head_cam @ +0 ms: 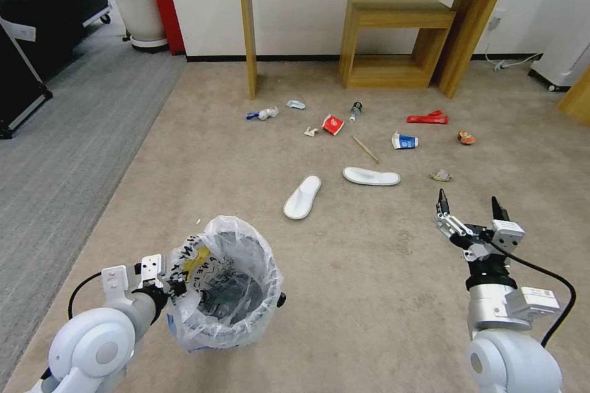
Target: Pick up the trash bin and place the garbage on the floor into it.
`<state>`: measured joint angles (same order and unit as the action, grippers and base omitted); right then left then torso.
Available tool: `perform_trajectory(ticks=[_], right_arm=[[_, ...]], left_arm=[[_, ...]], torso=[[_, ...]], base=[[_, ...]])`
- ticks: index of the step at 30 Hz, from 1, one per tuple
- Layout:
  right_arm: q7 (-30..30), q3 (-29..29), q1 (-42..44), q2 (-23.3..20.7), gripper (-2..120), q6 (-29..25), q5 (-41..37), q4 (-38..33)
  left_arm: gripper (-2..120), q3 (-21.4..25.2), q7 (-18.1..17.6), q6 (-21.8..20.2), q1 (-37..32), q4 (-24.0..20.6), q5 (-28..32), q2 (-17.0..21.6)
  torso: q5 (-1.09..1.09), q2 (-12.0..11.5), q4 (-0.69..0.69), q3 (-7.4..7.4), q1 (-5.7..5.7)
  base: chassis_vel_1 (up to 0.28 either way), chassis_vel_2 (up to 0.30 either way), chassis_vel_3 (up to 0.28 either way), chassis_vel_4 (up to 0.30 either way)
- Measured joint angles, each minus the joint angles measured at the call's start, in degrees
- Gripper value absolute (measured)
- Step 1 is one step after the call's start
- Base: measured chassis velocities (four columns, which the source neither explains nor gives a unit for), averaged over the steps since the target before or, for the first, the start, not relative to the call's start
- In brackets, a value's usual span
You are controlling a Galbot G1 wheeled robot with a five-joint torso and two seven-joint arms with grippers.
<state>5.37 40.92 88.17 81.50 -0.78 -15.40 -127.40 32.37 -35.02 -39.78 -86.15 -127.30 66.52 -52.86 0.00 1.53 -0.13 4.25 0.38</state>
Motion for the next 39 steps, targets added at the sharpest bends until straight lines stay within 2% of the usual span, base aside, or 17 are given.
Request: perform_trajectory(ticks=[10,25,39], right_arm=[[0.26,0.10,-0.36,0.15,100,-0.02,-0.25,0.00],[-0.15,0.12,-1.00,0.33,100,0.24,-0.21,0.78],[-0.03,-0.36,-1.69,0.33,100,0.23,-0.21,1.64]], left_arm=[[0,-0.10,0.15,0.14,0.21,0.25,-0.20,0.30],[0,-0.48,0.15,0.21,0.73,1.06,-0.18,0.33],[0,-0.89,0.14,0.33,1.36,2.14,-0.43,-0.19]], torso=[[0.00,0.00,0.00,0.01,0.01],[0.00,0.00,0.00,-0.01,0.00],[0.00,-0.01,0.00,0.01,0.01]], base=[[-0.115,0.104,0.109,-0.101],[-0.045,0.038,0.029,-0.039],[-0.206,0.198,0.208,-0.201]])
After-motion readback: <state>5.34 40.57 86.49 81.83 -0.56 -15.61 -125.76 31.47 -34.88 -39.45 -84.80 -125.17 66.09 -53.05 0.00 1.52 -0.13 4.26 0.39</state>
